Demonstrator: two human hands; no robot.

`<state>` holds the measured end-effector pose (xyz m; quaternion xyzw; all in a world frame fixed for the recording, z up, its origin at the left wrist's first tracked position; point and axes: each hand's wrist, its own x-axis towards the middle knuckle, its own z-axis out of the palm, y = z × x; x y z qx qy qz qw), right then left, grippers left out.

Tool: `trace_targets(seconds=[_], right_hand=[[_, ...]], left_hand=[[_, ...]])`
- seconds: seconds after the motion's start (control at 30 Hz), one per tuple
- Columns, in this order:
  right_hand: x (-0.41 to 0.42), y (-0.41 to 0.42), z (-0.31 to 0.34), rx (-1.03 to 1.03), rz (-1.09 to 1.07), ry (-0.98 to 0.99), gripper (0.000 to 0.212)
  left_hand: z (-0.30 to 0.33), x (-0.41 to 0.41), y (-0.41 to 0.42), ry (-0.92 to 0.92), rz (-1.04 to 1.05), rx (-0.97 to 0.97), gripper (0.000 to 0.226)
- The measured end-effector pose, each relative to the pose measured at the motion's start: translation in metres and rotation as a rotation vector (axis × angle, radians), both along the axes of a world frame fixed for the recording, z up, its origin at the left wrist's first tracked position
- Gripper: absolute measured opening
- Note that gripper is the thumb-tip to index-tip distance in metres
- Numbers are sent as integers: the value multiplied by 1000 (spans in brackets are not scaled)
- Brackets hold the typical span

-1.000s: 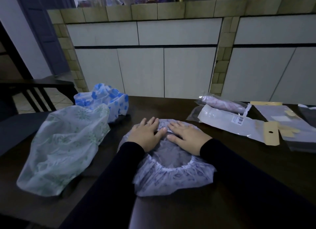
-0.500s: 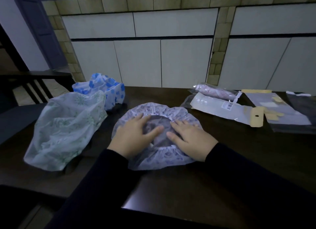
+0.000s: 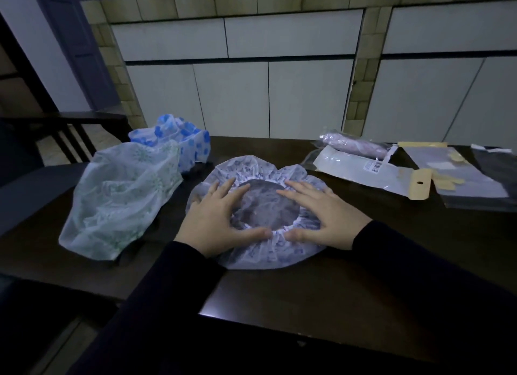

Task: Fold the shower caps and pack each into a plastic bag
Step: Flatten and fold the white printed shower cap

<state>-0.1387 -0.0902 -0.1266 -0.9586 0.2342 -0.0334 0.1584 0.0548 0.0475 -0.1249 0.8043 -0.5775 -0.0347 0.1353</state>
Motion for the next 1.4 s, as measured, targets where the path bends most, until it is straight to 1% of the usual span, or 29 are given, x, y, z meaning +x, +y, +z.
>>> trace_targets(seconds=[0.03,0.07,0.13,0.2,0.3,0.37,0.43,0.5,0.57,0.67,0.73,0.8,0.87,0.9,0.93,1.0,1.03,1.1,1.13,1.17,1.23,1.27,1.3,1.33,1.37,1.4], right_hand=[[-1,-1,0,16,24,-9,85],[-1,-1,0,33,48,10,85],[0,-5,-4,35,87,98,88],[1,-9,-5,16,99,166,90],[1,-11,-5,19,87,181,92],[-1,-11,-5,82,75,109,90],[-7,-10,-3,146,71,-45,85],[-15,-12,0,100,112,-157,76],[-21,-15,2,38,168,-182,69],[-25,-20,0,23,203,-152,62],[-26,-23,-2,48,192,-145,56],[-25,-25,-4,63,166,-186,47],[-24,-23,-5,66,105,-278,30],[-22,-23,-5,62,49,-340,18],[-21,-24,-5,71,-21,-409,13],[-15,-27,-6,102,-204,-542,34],[-13,-28,-5,132,-294,-599,41],[-10,-30,-4,186,-434,-671,46],[-11,-31,-4,204,-454,-679,46],[-13,-33,-5,222,-431,-670,48],[-20,-38,-7,258,-301,-643,48],[-23,-39,-7,286,-241,-624,45],[-25,-40,-7,305,-214,-602,36],[-25,-42,-7,308,-222,-594,27],[-24,-43,-8,289,-259,-612,25],[-21,-44,-8,260,-310,-648,26]], left_hand=[[0,-4,1,-14,3,-36,108],[-1,-8,2,0,-3,-32,107],[-5,-14,2,50,-29,98,112],[-8,-14,1,47,-31,248,117],[-5,-6,-1,64,-21,319,117],[-4,-4,1,100,-42,280,118],[-5,-1,4,166,-65,177,120],[-10,4,5,273,-74,45,118],[-14,9,3,388,-64,-37,112],[-15,14,-1,452,-52,-40,107],[-16,16,-3,455,-59,-41,97],[-16,17,-3,501,-77,-105,79],[-15,16,-3,584,-90,-200,60],[-13,16,-3,623,-96,-244,58],[-12,15,-2,646,-112,-289,58],[-8,14,1,652,-175,-355,60],[-6,15,2,659,-200,-360,61],[-6,17,4,658,-222,-330,57],[-7,18,3,637,-210,-326,53],[-8,18,1,597,-161,-338,52],[-5,16,-4,553,-13,-381,51],[-4,15,-6,576,37,-408,40],[-2,16,-9,605,76,-433,28],[-1,16,-12,623,116,-450,21],[0,18,-14,614,161,-447,22],[-1,22,-17,576,205,-415,28]])
